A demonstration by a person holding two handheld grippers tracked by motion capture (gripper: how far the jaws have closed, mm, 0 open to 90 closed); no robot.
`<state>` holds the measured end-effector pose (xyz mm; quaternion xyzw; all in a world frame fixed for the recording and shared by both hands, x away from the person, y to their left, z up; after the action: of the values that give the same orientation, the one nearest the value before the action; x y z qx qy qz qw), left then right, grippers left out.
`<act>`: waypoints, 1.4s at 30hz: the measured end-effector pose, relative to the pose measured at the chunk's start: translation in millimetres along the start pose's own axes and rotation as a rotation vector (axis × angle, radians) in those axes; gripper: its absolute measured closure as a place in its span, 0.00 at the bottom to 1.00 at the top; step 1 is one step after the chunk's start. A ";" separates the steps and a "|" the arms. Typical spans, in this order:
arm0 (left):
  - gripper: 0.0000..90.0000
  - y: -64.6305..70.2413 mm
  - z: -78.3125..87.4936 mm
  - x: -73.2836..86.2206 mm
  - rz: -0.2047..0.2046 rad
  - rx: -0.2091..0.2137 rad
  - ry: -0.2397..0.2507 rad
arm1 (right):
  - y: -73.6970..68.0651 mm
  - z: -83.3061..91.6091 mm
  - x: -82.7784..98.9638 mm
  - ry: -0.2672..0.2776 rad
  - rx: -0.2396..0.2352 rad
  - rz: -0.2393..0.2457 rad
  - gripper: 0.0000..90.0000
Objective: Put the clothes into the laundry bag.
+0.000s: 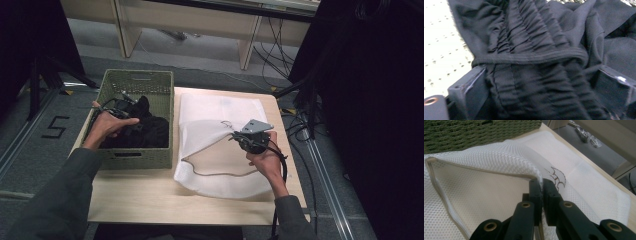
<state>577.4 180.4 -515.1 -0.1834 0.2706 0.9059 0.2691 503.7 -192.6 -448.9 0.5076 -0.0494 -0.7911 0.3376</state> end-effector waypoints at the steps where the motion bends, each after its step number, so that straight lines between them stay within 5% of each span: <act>1: 0.03 0.6 -2.8 1.0 0.001 0.001 0.001 | -0.1 0.0 -0.2 0.001 0.001 -0.001 0.97; 7: 0.00 9.9 -25.4 4.7 -0.036 0.007 -0.053 | -1.4 0.0 0.0 -0.004 -0.004 0.007 0.97; 9: 0.00 11.1 -28.9 5.2 -0.036 0.005 -0.059 | -2.2 -0.4 0.4 -0.007 -0.016 -0.007 0.97; 10: 0.00 15.3 -32.6 6.4 0.001 0.014 -0.056 | -2.2 -0.4 0.4 -0.007 -0.016 -0.007 0.97; 12: 0.00 15.6 -37.4 5.4 -0.037 0.009 -0.066 | -2.0 -0.6 0.8 -0.006 -0.017 -0.003 0.97; 15: 0.00 11.7 -38.4 5.3 -0.072 0.003 -0.071 | -2.3 -1.0 0.5 -0.002 -0.023 0.005 0.97; 20: 0.00 19.3 -45.4 8.8 -0.055 0.008 -0.057 | -1.9 -2.2 0.0 0.010 -0.018 0.012 0.97; 21: 0.00 17.7 -46.0 8.0 -0.095 0.009 -0.065 | -2.5 -2.0 0.6 0.003 -0.017 0.000 0.97; 23: 0.00 17.8 -47.9 8.6 -0.102 0.019 -0.067 | -2.3 -2.3 0.4 0.004 -0.014 -0.003 0.97; 25: 0.00 18.6 -50.2 9.4 -0.057 0.022 -0.056 | -2.3 -2.5 0.4 0.003 -0.014 -0.004 0.97; 27: 0.00 17.4 -51.7 8.8 -0.095 0.015 -0.068 | -2.3 -2.5 0.2 0.003 -0.016 -0.002 0.97; 31: 0.01 18.4 -55.0 10.4 -0.089 0.031 -0.075 | -2.3 -2.4 0.3 0.003 -0.014 -0.006 0.97; 34: 0.18 23.6 -54.5 11.2 -0.075 0.067 -0.082 | -2.6 -2.2 -0.1 0.004 -0.013 -0.009 0.97; 37: 0.33 28.6 -52.1 10.1 -0.112 0.085 -0.088 | -2.3 -1.3 0.3 -0.005 -0.004 -0.024 0.97; 42: 0.52 34.1 -46.3 5.2 -0.169 0.052 -0.091 | -1.9 -0.7 0.5 -0.011 -0.008 -0.035 0.97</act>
<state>562.0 130.9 -540.6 -0.1573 0.2650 0.8801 0.3612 503.2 -191.3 -450.4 0.5028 -0.0393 -0.7998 0.3256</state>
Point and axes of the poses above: each handheld gripper's, and its own axes: z roughly backward along the jaws, x roughly out of its underside, y roughly to its right, the point moved 8 cm from there along -z, roughly forward along the jaws, and after that the axes turned 15 degrees about x, right-handed, at the moved point
